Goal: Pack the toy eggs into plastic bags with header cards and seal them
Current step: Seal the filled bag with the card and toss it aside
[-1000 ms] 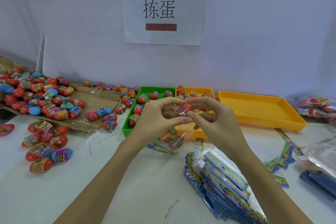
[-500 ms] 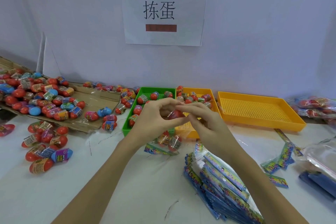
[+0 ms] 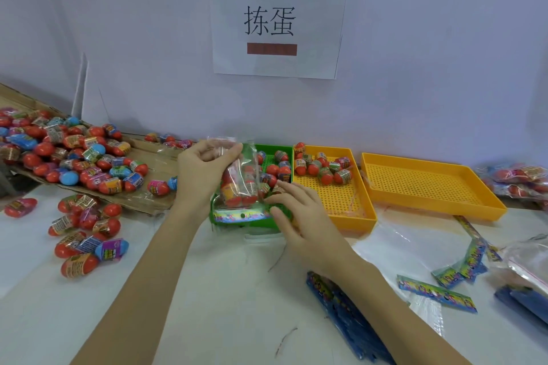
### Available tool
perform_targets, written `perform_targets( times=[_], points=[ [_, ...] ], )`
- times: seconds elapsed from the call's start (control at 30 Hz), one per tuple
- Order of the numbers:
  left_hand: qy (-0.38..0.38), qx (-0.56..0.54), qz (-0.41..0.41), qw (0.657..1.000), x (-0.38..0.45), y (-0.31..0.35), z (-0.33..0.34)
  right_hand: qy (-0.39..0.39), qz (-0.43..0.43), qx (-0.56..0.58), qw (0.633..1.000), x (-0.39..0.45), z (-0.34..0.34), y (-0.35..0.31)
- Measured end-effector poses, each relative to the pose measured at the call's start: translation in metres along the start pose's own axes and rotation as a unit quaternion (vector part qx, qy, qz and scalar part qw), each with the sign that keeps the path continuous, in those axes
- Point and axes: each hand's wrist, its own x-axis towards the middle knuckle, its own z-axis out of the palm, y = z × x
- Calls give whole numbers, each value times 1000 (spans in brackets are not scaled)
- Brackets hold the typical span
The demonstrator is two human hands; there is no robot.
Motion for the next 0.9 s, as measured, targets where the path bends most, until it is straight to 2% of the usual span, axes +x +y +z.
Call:
perform_targets(
  times=[0.1, 0.27, 0.4, 0.5, 0.6, 0.67, 0.8, 0.9],
  points=[
    [19, -50, -26, 998, 3, 2, -5, -34, 8, -105, 994, 5, 7, -2],
    [-13, -63, -43, 997, -2, 8, 0, -54, 33, -174, 983, 7, 8, -3],
    [-49, -38, -19, 998, -7, 11, 6, 10, 16, -117, 993, 8, 2, -4],
    [-58, -32, 0, 998, -10, 12, 11, 101, -1, -36, 994, 8, -6, -6],
    [-68, -24, 16, 997, -13, 11, 15, 199, 21, 46, 979, 8, -17, -7],
    [-83, -28, 24, 996, -16, 12, 20, 249, 40, 142, 957, 6, -28, -8],
    [-115, -40, 29, 992, -32, 13, 35, 263, 40, 301, 916, 1, -52, -12],
    [-111, -22, 52, 992, -41, 10, 45, 259, -7, 325, 909, -2, -60, -18]
  ],
)
